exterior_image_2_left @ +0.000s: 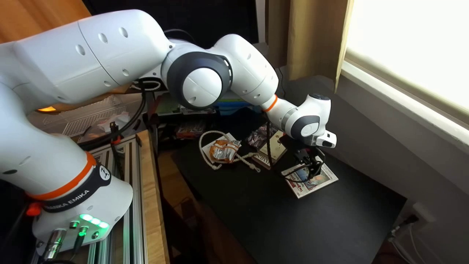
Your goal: Pick up the book on the right of the table and put it on top of the two stacked books
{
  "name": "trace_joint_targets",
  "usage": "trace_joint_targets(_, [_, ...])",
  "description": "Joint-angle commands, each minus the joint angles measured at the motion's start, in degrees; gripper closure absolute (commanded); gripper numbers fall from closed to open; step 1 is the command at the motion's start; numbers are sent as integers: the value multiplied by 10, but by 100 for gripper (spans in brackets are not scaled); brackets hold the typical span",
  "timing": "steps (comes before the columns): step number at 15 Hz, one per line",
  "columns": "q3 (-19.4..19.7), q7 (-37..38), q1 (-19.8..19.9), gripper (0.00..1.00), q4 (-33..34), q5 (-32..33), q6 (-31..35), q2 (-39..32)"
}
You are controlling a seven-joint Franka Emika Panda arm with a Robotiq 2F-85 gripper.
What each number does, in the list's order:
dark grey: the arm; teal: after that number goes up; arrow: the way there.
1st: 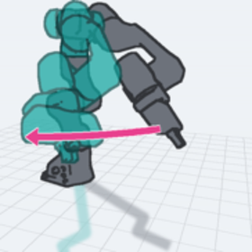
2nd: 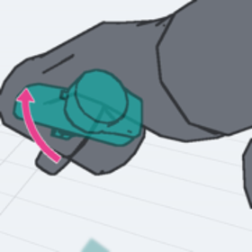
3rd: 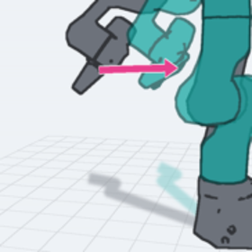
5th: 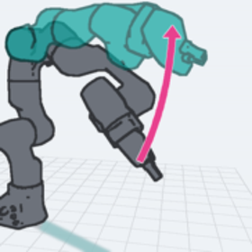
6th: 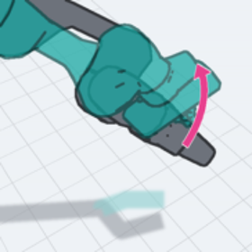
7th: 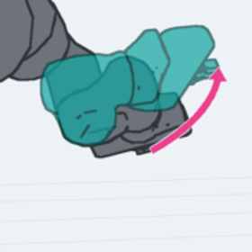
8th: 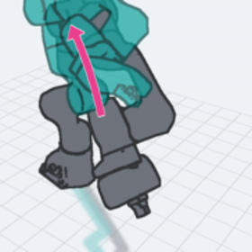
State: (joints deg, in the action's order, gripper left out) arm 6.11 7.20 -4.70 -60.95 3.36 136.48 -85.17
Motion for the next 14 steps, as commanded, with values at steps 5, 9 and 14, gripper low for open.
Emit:
trace_joint_targets(5, [30,64,-39,0,-40,34,53,0])
trace_joint_targets(9, [36,77,-47,0,-49,39,74,0])
trace_joint_targets(14, [32,74,-48,0,-57,36,92,0])
